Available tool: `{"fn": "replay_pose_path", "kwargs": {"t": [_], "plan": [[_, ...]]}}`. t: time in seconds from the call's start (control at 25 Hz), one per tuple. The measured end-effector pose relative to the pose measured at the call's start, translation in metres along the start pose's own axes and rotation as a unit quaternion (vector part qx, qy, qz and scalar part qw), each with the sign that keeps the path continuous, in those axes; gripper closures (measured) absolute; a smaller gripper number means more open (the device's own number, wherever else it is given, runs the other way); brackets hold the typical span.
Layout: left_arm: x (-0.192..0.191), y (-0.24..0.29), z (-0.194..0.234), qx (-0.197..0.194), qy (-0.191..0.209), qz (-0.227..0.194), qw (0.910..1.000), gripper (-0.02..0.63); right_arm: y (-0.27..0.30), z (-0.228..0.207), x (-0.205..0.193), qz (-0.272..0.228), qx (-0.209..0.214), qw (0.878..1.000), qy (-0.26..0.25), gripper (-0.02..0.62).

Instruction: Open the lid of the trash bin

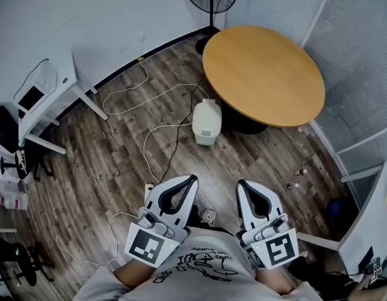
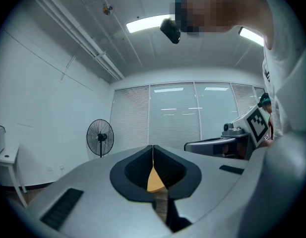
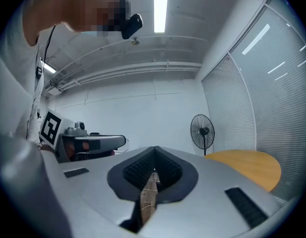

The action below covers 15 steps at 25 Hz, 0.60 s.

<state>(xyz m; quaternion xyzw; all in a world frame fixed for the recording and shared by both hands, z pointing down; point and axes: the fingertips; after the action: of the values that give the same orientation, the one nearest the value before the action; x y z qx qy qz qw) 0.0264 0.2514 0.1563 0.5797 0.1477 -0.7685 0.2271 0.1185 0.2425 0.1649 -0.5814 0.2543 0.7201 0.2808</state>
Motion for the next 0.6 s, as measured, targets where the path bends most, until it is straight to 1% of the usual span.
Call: {"fn": "replay_pose_path", "kwargs": {"t": [0.16, 0.36, 0.6], "plan": [[0.005, 0.016, 0.017, 0.004, 0.0, -0.001, 1.0, 0.584, 0.02, -0.013, -0.002, -0.002, 0.002, 1.0, 0.0, 0.588], [0.014, 0.038, 0.041, -0.001, -0.001, -0.004, 1.0, 0.584, 0.051, -0.028, -0.006, 0.002, 0.003, 1.0, -0.01, 0.589], [0.028, 0.072, 0.085, -0.004, 0.003, -0.002, 1.0, 0.584, 0.107, -0.049, -0.005, 0.0, 0.004, 1.0, -0.017, 0.589]]}}
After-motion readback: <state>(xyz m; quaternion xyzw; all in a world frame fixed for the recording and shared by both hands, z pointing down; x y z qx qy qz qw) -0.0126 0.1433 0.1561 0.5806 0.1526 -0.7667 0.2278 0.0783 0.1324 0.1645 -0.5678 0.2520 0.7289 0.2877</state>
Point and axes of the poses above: the fingertips, and each gripper's own axes: y forward along the fingers, z to its left, x out of its top, and after that the axes turned 15 degrees about -y, right-handed
